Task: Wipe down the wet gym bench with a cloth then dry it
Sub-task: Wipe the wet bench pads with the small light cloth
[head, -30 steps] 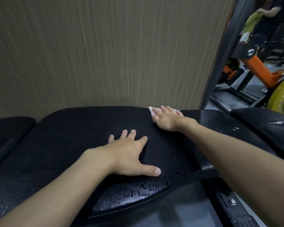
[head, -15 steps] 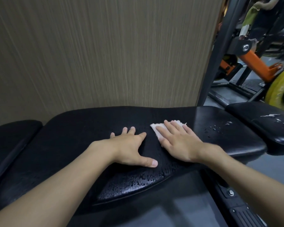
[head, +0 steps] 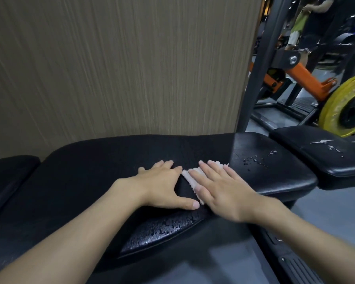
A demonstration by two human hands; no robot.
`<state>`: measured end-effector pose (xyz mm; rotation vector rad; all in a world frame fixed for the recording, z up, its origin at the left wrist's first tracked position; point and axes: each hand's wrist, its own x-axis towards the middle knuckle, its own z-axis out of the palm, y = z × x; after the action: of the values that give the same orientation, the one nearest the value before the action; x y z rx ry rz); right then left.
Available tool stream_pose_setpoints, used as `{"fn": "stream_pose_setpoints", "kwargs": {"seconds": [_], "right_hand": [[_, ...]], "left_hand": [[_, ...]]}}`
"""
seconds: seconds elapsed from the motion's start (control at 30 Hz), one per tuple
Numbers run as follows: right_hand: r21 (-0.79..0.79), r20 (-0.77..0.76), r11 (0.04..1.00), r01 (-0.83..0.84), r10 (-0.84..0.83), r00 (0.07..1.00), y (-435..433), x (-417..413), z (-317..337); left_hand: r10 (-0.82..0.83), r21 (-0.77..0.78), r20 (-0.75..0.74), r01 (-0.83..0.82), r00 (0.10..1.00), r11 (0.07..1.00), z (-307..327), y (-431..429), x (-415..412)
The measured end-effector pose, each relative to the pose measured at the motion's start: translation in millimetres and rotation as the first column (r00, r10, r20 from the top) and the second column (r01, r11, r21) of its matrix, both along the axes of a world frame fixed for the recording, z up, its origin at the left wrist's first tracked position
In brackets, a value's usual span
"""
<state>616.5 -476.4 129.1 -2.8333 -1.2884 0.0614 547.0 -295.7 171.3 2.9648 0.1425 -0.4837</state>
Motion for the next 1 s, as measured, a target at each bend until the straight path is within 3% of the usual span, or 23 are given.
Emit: {"fn": "stream_pose_setpoints", "kwargs": {"seconds": [0.3,0.43,0.63,0.87,1.0], "right_hand": [[-0.029,-0.156,0.979,0.2,-0.202,0.967,72.2,134.0,5.1],[-0.009,-0.191,0.962,0.272,-0.268,0.944,85.3,155.4,3.8],[-0.013,-0.133,0.985,0.174,-0.174,0.976,53.2,118.4,-1.2],[-0.047,0.069,0.999,0.001,0.002,0.998,-23.2,30.6,-5.4],[-0.001,0.028,1.0,-0.02,0.02,0.999,-53.9,1.5,-3.1]], "left_hand": [[0.039,-0.017,-0.081,-0.041,0.996,0.999,-3.2,-4.9,12.4],[0.058,-0.03,-0.087,-0.061,0.994,0.998,-3.7,-4.7,16.3],[0.065,-0.043,-0.098,-0.069,0.993,0.997,-3.1,-4.0,19.1],[0.078,-0.049,-0.088,-0.082,0.993,0.995,-3.3,-4.9,17.8],[0.058,-0.019,-0.09,-0.06,0.994,0.998,3.9,-8.7,18.6]]}}
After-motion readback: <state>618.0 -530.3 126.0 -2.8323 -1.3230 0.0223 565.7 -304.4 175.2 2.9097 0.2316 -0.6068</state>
